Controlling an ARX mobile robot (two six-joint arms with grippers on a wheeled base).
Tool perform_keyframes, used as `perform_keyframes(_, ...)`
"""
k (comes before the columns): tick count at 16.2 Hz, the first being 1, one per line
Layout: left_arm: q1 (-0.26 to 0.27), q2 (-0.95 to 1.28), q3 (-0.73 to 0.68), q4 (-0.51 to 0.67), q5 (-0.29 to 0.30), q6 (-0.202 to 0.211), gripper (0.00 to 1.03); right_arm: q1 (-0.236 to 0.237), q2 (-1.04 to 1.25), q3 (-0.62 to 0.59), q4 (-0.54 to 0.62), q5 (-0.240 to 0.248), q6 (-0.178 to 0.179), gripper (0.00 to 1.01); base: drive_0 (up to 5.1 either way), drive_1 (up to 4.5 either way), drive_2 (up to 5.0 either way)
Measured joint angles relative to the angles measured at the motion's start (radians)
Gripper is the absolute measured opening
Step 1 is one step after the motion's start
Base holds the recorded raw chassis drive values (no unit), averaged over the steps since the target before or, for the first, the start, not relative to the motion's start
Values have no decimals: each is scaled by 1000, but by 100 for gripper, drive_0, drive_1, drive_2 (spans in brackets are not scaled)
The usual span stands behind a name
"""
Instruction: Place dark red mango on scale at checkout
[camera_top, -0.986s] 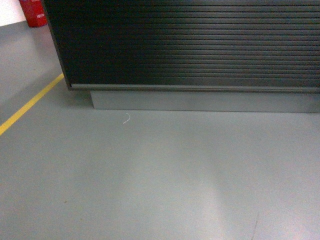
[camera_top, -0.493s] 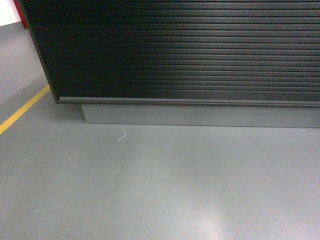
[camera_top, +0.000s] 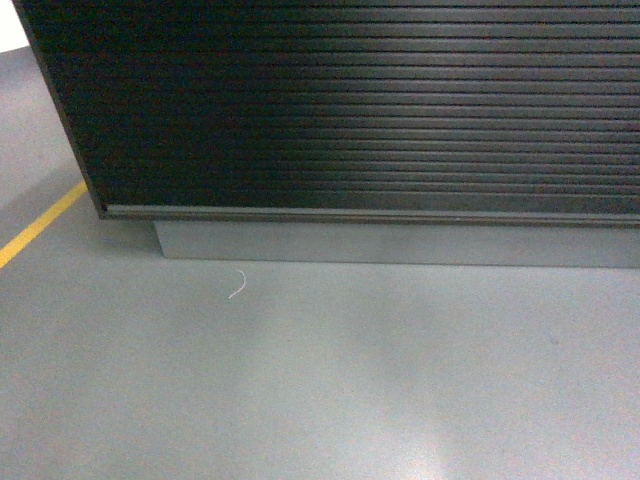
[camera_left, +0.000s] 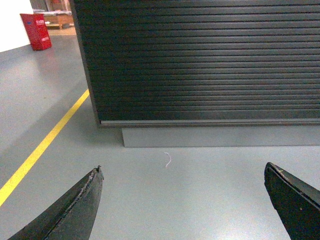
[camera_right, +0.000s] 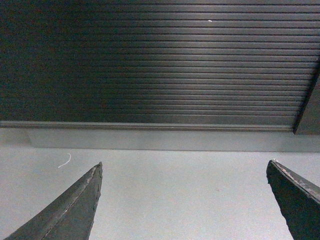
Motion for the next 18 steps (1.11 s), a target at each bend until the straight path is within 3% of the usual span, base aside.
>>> perform_keyframes(18,0,0,0,1,0,0,98,0,0,0,2,0,0,98,2,423,-419)
